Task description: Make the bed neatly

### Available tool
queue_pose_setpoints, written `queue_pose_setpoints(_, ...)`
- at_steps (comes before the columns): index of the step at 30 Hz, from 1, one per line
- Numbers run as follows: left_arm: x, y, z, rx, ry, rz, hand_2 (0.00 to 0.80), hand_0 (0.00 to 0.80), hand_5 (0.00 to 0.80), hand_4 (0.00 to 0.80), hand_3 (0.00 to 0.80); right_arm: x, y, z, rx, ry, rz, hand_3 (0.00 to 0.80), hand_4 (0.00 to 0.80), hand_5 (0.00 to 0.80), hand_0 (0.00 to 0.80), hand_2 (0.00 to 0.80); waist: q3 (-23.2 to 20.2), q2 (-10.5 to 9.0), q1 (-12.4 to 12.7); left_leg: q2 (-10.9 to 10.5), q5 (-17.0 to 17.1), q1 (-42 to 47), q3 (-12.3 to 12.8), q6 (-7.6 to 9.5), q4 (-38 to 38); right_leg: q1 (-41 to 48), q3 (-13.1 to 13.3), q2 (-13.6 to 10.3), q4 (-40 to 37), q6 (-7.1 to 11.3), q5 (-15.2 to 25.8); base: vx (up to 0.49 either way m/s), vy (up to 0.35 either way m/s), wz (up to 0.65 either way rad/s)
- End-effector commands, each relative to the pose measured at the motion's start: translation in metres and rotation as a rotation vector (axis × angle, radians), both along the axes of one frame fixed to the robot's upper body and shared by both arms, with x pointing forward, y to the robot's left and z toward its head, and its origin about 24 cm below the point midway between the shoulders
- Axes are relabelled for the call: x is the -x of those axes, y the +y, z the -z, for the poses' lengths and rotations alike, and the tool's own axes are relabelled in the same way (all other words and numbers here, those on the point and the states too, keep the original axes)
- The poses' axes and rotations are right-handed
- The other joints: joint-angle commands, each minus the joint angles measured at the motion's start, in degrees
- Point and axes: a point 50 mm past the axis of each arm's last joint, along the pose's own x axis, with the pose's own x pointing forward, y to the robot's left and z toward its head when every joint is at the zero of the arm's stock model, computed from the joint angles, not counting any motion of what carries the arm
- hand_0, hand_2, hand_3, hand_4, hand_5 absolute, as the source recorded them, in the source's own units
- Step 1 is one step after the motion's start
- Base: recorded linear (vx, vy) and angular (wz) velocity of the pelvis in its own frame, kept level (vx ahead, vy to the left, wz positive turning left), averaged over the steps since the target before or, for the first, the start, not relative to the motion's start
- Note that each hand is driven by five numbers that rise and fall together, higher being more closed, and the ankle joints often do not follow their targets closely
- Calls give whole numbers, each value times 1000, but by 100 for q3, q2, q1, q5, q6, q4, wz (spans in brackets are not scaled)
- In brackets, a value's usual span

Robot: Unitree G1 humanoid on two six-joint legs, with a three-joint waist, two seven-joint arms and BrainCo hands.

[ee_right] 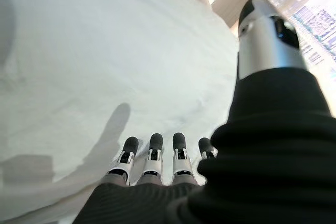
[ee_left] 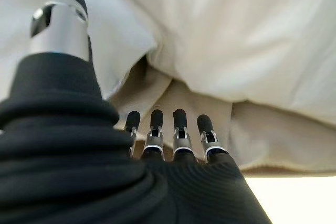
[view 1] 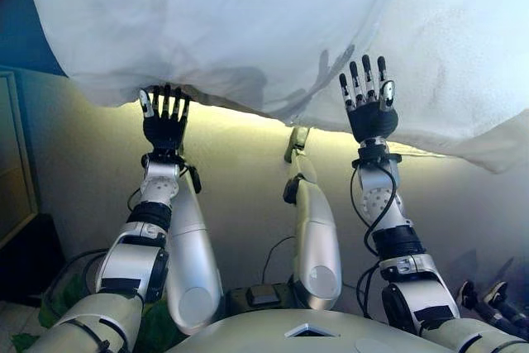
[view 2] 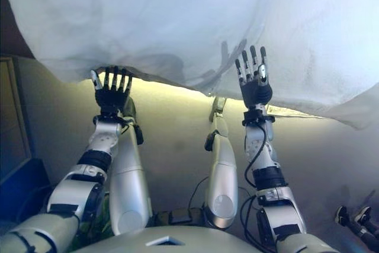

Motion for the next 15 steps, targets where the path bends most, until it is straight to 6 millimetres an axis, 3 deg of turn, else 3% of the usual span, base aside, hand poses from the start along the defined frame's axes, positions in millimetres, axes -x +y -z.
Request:
queue_pose_setpoints(1, -11, 13, -22, 1, -82, -55, 0, 0, 0, 0, 0, 8, -42, -39, 53, -165, 128, 0, 0, 0, 0, 0, 114, 164, 198, -202, 853, 118, 165, 399, -900, -92, -148, -172, 1222, -60, -690, 0, 49, -10)
queue_pose_setpoints(7, -22, 31, -54, 90, -178, -104, 0, 0, 0, 0, 0, 4, -55, -53, 51, -197, 157, 0, 0, 0, 0, 0, 114, 183, 147, -173, 745, -104, 151, 415, -651, -366, -63, -155, 1462, -91, -695, -5, 54, -6)
queue_pose_setpoints(15, -28, 25, -66, 127, -243, -99, 0, 0, 0, 0, 0, 5, -58, -61, 65, -239, 161, 0, 0, 0, 0, 0, 114, 175, 85, -219, 793, -172, 196, 433, -722, -467, -61, -99, 1418, -124, -654, -7, 21, -1)
